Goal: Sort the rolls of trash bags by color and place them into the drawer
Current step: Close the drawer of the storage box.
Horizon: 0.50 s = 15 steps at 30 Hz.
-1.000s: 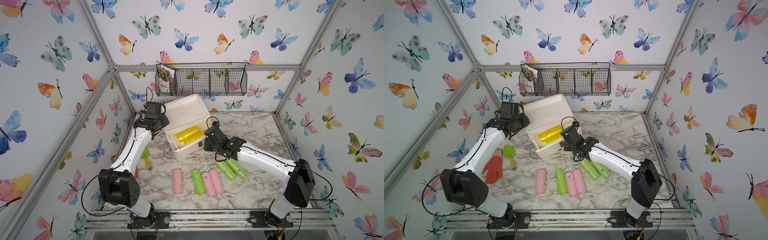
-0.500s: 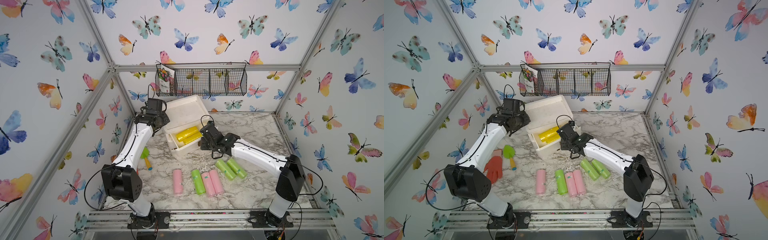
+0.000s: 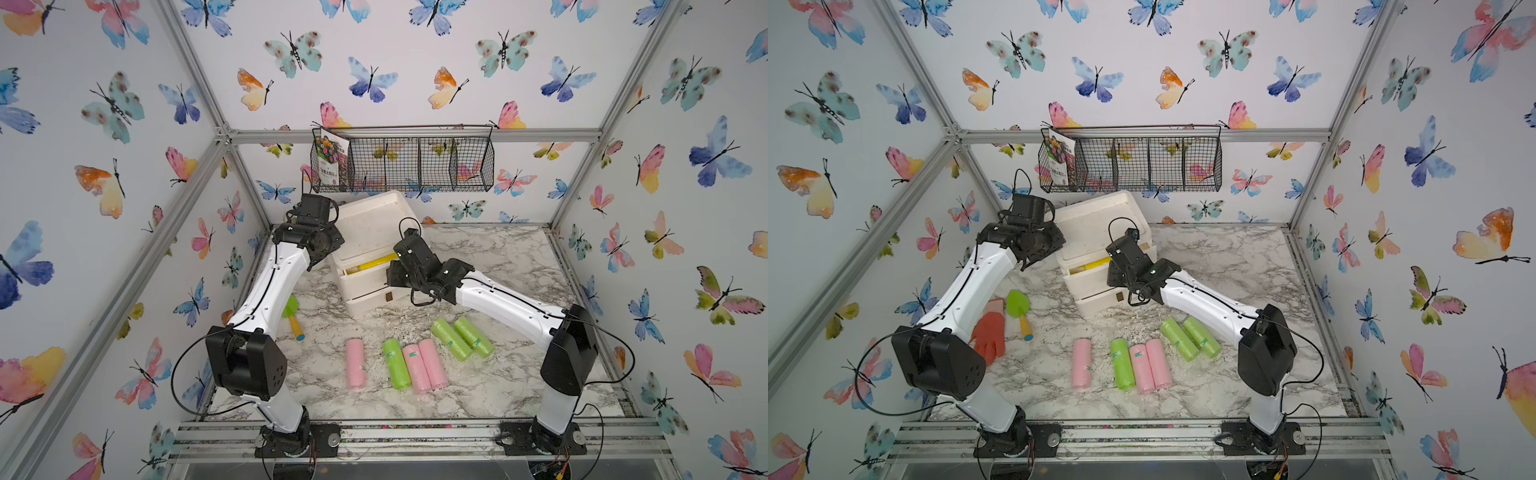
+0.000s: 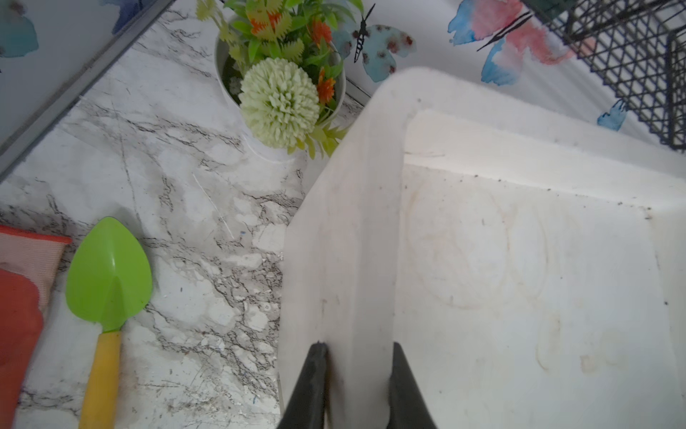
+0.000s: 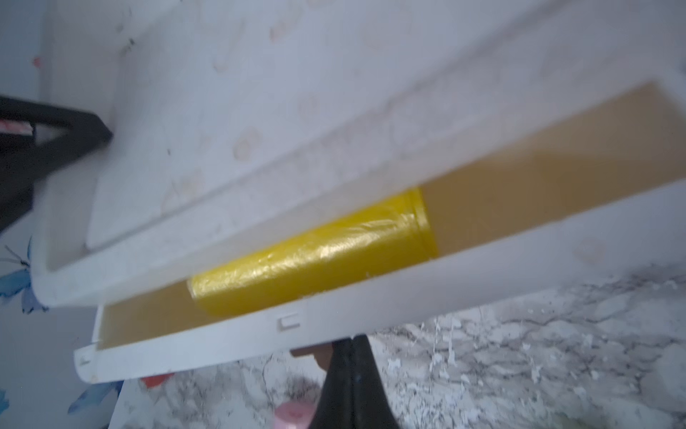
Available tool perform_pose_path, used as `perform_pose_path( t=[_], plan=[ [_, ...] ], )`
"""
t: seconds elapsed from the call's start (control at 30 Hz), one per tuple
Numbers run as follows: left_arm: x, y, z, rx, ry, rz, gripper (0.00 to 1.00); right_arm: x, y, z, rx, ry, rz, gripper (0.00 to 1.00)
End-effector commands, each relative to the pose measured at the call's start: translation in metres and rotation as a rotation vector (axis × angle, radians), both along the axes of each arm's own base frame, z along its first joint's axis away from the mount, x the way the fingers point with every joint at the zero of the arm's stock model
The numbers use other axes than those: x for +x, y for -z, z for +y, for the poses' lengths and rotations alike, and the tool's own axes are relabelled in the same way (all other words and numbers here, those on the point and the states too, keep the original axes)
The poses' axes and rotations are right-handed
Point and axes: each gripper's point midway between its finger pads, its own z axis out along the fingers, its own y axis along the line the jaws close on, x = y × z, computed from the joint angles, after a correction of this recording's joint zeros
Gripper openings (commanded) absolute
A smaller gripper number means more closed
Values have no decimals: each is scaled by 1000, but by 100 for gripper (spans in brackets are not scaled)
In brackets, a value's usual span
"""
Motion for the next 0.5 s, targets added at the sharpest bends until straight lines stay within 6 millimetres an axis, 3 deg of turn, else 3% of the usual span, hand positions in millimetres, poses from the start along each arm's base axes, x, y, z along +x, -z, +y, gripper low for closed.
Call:
perform_pose_path(
  t=[0.0,0.27,0.47],
  plan=[
    [-20,-33,-89,-335,215,4,18,22,-63,24,199,0,-147,2],
    [-31,-41,-97,-302,236,12,17,23,-61,22,162,-1,-155,2],
    [-41,-38,-92,-301,223,25,16,5,-64,-11,173,44,-161,5]
  ],
)
